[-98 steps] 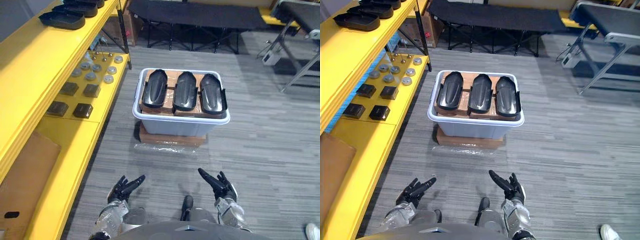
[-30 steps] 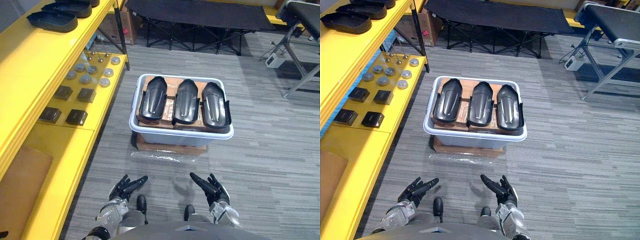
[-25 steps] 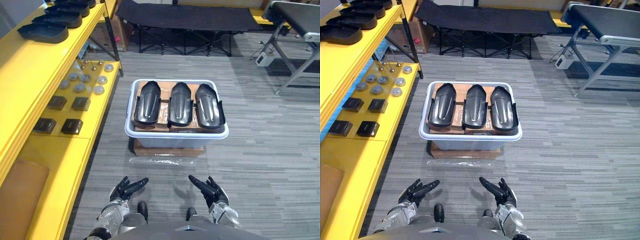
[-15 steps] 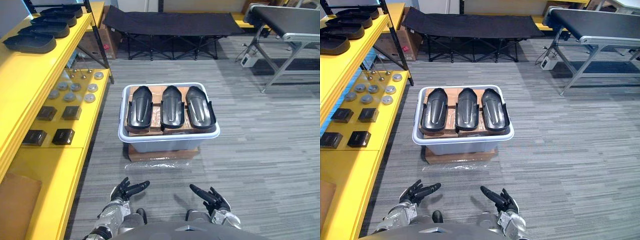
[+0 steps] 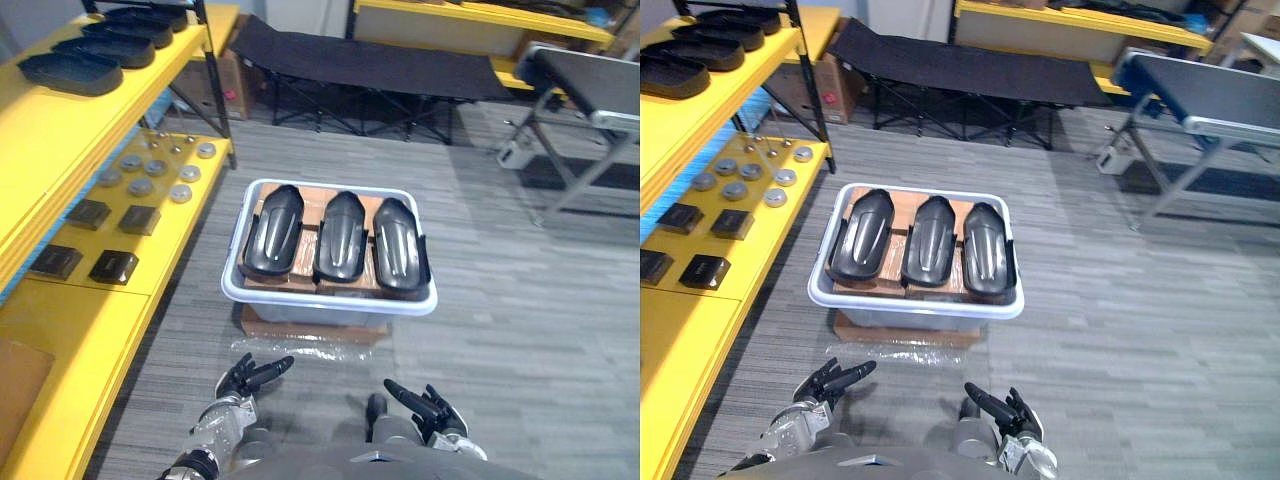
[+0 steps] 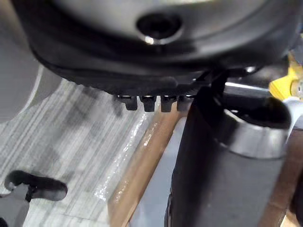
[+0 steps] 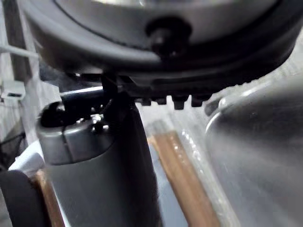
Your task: Walk over and take three plastic housings, then place them on the shelf
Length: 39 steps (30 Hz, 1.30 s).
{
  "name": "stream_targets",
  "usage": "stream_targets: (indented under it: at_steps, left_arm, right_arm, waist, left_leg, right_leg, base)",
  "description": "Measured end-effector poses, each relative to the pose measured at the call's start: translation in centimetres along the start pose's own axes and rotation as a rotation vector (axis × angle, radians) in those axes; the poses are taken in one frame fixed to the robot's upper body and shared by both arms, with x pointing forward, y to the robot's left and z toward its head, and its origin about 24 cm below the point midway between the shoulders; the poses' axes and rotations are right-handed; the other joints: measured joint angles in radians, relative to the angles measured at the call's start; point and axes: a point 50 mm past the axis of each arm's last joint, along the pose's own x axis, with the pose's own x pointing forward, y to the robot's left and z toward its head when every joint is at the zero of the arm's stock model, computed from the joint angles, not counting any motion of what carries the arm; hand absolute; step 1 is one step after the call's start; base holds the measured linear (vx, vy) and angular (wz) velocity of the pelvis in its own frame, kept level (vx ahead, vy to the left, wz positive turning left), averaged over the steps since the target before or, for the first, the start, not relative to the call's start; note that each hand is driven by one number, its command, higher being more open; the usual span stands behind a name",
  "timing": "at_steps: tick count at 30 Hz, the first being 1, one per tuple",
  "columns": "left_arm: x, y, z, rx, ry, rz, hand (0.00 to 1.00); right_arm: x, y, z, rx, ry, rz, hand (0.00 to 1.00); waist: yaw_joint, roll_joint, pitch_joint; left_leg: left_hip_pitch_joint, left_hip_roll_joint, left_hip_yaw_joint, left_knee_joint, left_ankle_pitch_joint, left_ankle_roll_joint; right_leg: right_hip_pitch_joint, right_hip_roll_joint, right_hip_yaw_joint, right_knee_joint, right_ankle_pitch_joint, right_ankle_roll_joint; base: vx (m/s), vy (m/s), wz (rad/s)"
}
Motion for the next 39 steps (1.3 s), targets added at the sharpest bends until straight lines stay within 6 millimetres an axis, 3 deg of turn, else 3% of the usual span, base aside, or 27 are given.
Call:
stream_targets:
  at_steps: [1,3,6,8,10,12,13,17,20,25,27,32,36,39]
  left_arm:
    - [0.0,-1.0,-0.6,-0.016,0.016,-0.020,1.00]
    - [0.0,-1.7,-0.8,-0.011,0.019,-0.040,1.00]
    - [0.0,-2.4,-0.4,0.004,-0.002,-0.072,1.00]
    - [0.0,-2.8,0.2,0.003,-0.028,-0.087,1.00]
    - [0.1,-2.3,1.1,0.009,-0.053,-0.069,1.00]
    - [0.1,-0.9,1.7,0.015,-0.061,-0.016,1.00]
    - [0.1,-0.2,1.6,0.021,-0.049,0.009,1.00]
    - [-0.2,2.6,1.9,0.033,-0.042,0.095,1.00]
    - [-1.1,6.2,0.2,0.023,0.019,0.209,1.00]
    - [-2.6,9.4,-2.3,0.023,0.096,0.305,1.00]
    - [-2.7,9.6,-2.5,0.007,0.096,0.301,1.00]
    - [-2.6,9.5,-1.7,0.025,0.063,0.265,1.00]
    - [-1.3,8.0,2.4,0.118,-0.078,0.223,1.00]
    - [-0.4,5.4,5.8,0.119,-0.195,0.166,1.00]
  right_arm:
    - [0.3,-0.2,1.4,-0.015,-0.041,0.001,1.00]
    - [0.3,-0.4,1.7,-0.014,-0.054,-0.003,1.00]
    - [0.0,-0.8,2.0,-0.004,-0.104,-0.016,1.00]
    - [-0.1,-0.5,3.6,0.002,-0.202,-0.014,1.00]
    - [-0.2,0.6,4.6,0.050,-0.285,-0.013,1.00]
    - [-0.7,2.3,5.4,0.091,-0.364,0.002,1.00]
    - [-1.1,2.4,5.3,0.102,-0.380,-0.006,1.00]
    - [-2.9,2.1,6.3,0.100,-0.482,-0.009,1.00]
    - [-4.3,1.6,6.7,0.065,-0.533,0.026,1.00]
    - [-5.5,-0.1,6.0,0.025,-0.505,0.062,1.00]
    - [-6.5,-0.4,7.4,0.004,-0.561,0.087,1.00]
    - [-8.4,-0.9,14.9,-0.043,-0.824,0.084,1.00]
    - [-7.3,0.5,21.6,-0.003,-0.932,-0.009,1.00]
    - [-6.6,1.1,25.9,0.008,-0.970,-0.081,1.00]
  waist:
    - [-0.001,0.014,0.005]
    - [-0.007,0.010,0.015]
    - [-0.014,0.000,0.028]
    - [-0.020,0.013,0.038]
    - [-0.020,-0.010,0.051]
    - [-0.016,-0.053,0.081]
    - [-0.013,-0.061,0.087]
    - [-0.008,-0.067,0.094]
    - [-0.028,-0.079,0.097]
    - [-0.036,-0.099,0.106]
    - [-0.051,-0.106,0.105]
    - [-0.059,-0.126,0.119]
    - [-0.050,-0.136,0.213]
    - [-0.025,-0.111,0.298]
  left_leg:
    - [-0.017,0.017,0.007,0.010,0.056,0.001]
    - [-0.043,0.022,0.016,0.065,0.112,0.000]
    - [-0.057,0.022,0.065,0.050,0.097,-0.008]
    - [-0.080,0.001,0.094,-0.032,0.125,0.026]
    - [-0.074,-0.026,0.104,-0.105,0.137,0.035]
    - [-0.091,-0.060,0.118,-0.139,0.160,0.052]
    - [-0.101,-0.067,0.126,-0.135,0.159,0.057]
    - [-0.095,-0.091,0.151,-0.135,0.154,0.073]
    - [-0.080,-0.087,0.173,-0.136,0.151,0.071]
    - [-0.034,-0.063,0.202,-0.136,0.139,0.056]
    - [-0.034,-0.060,0.207,-0.136,0.134,0.056]
    - [-0.108,-0.037,0.217,-0.039,0.083,0.058]
    - [-0.231,-0.025,0.182,0.084,0.058,0.075]
    - [-0.305,-0.037,0.146,0.124,0.059,0.089]
  right_leg:
    - [0.003,0.014,-0.014,-0.003,-0.013,-0.023]
    - [0.045,0.010,-0.041,-0.016,-0.023,-0.040]
    - [0.124,0.014,-0.087,-0.069,-0.031,-0.054]
    - [0.107,0.029,-0.094,-0.076,-0.029,-0.050]
    - [0.081,0.007,-0.091,-0.087,-0.017,-0.034]
    - [0.053,-0.020,-0.082,-0.111,0.009,-0.015]
    - [0.045,-0.028,-0.078,-0.113,0.012,-0.010]
    - [0.046,-0.043,-0.054,-0.129,0.023,0.004]
    - [0.050,-0.039,-0.040,-0.134,0.022,0.004]
    - [0.082,-0.022,-0.023,-0.144,0.022,0.003]
    - [0.081,-0.019,-0.022,-0.144,0.020,0.000]
    - [0.027,-0.006,0.009,-0.126,0.023,0.003]
    - [-0.033,0.000,0.011,-0.125,0.066,-0.002]
    - [-0.069,-0.009,-0.005,-0.127,0.090,0.003]
  base:
    - [0.26,-0.305,0.08]
    - [0.18,-0.270,0.41]
    - [0.09,-0.154,0.37]
    - [-0.01,0.031,0.06]
    - [-0.04,0.073,0.02]
    - [-0.06,0.105,-0.03]
    - [-0.02,0.081,0.01]
    - [0.03,0.057,-0.11]
    - [0.08,0.007,-0.20]
    - [0.04,-0.016,-0.16]
    - [-0.02,-0.008,-0.06]
    - [-0.08,0.004,-0.17]
    - [-0.14,0.035,0.06]
    - [-0.15,0.028,0.25]
